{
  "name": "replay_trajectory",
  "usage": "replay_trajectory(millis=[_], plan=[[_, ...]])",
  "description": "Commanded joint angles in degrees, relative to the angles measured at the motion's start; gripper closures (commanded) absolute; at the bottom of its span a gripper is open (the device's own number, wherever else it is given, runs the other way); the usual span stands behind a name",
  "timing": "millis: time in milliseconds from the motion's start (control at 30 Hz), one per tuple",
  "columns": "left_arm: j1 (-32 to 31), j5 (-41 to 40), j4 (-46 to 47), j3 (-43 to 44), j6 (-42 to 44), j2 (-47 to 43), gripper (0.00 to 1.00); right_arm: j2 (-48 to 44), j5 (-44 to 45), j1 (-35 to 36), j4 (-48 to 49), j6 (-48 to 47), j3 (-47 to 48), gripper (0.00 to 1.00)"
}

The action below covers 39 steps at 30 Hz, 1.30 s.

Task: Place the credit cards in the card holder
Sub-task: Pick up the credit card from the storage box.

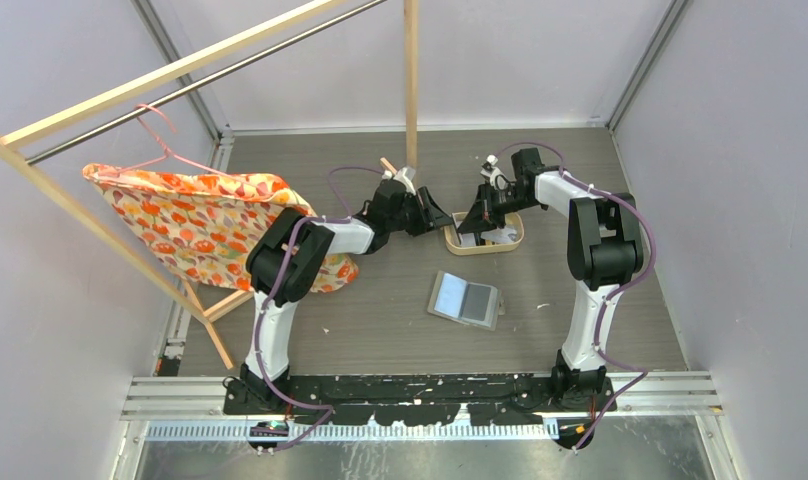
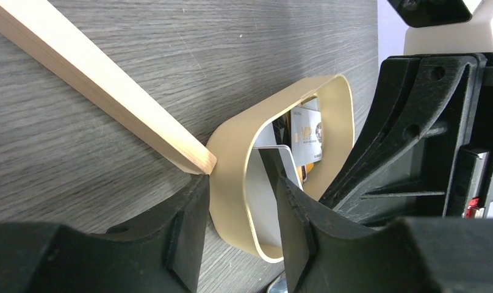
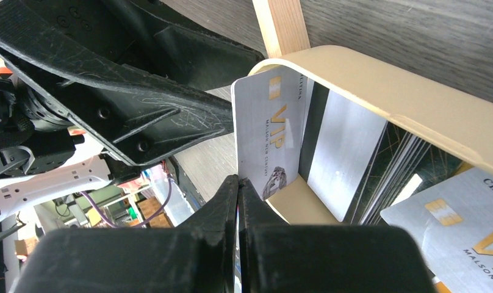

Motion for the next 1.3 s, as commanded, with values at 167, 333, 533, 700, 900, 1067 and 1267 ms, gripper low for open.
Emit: replay_trajectory(millis=[167,333,533,700,900,1067,1267], plan=[[0.75,2.28,6.84,-0.54,-0.75,-1.29,0.48,0.08,-0.51,0.29,-0.52,-1.0,2.09,0.96],[0.71,2.99,6.35,0.41,-0.97,-0.55,0.46,0.1,-0.69,0.32,-0.48,-1.1,2.19,0.97],[0.76,3.28,5.09,1.32,-1.11,0.27,0.46,0.05,-0.78,0.42,-0.5,-1.06,2.15,0.98],[0.7,3.2,4.26,1.76,-1.11,0.61,0.47,0.21,-0.82,0.54,-0.6,-1.2,2.23,0.98],[0.78,2.43,2.67,1.91,-0.98,0.74,0.52,0.28,-0.86,0.64,-0.78,-1.35,2.31,0.98],[0.86,2.02,2.02,1.57,-1.11,0.65,0.56,-0.05,-0.71,0.54,-1.03,-1.61,2.5,0.91],[1.04,2.16,2.18,1.26,-1.36,0.71,0.57,-0.34,-0.08,0.25,-1.05,-1.68,2.5,0.86]])
